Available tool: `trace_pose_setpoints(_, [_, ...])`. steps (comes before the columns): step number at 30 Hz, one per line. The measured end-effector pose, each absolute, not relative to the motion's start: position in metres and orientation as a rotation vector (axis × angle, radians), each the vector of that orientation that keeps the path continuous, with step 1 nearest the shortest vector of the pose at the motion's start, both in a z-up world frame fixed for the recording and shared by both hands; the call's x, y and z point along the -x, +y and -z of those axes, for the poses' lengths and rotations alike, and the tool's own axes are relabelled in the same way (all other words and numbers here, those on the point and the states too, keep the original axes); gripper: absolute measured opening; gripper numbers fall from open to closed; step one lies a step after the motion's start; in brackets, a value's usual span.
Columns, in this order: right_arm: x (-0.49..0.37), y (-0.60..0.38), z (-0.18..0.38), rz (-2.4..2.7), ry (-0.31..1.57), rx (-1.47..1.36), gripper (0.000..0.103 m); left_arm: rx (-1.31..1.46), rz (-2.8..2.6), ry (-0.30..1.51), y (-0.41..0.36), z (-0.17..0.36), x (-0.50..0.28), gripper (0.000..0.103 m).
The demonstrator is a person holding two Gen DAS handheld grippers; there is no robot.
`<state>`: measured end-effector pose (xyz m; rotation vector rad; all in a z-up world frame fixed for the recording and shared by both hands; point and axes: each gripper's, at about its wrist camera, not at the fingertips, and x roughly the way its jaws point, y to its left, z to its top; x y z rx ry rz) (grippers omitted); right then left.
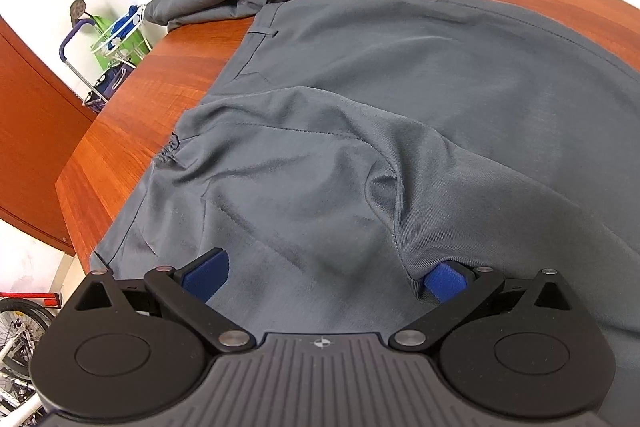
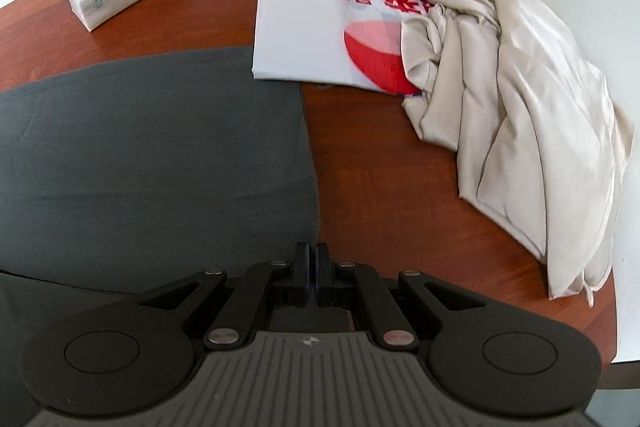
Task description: Fold clothes
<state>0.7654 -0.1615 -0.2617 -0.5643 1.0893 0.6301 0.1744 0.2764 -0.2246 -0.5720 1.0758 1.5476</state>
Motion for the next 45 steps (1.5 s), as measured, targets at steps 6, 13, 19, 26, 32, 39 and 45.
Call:
trace_pose_setpoints(6, [-0.764,-0.156,0.264,-0.628,1.074,0.572,0.002,0.548,-1.544,1.089,0.277,0.225,-0.172,0.103])
trace_pose_setpoints(13, [-0.759,-0.151,0.262,-0.668,1.066,0.565,0.002,0.556,-1.561,1.104,0.283,0.227,-0.159,0.103])
trace_pose_setpoints(19, [-0.747,-0.146,0.261,-0.676,1.028,0.587,0.002,0.534,-1.531,1.125,0.281,0.227,-0.158,0.103])
trace_pose_setpoints(26, [-0.753,-0.146,0.256,-0.638,0.984,0.6,0.002,0.538,-1.436,1.158,0.274,0.228,-0.164,0.103])
trace_pose_setpoints(32, [-0.762,-0.146,0.257,-0.598,0.974,0.605,0.002,0.528,-1.371,1.152,0.263,0.223,-0.167,0.103])
trace_pose_setpoints(39, [-0.766,-0.142,0.268,-0.573,0.991,0.62,0.002,0.568,-1.306,1.13,0.252,0.219,-0.16,0.103])
trace_pose_setpoints(45, [-0.763,-0.146,0.26,-0.56,0.969,0.604,0.019,0.602,-1.302,1.043,0.246,0.208,-0.136,0.103])
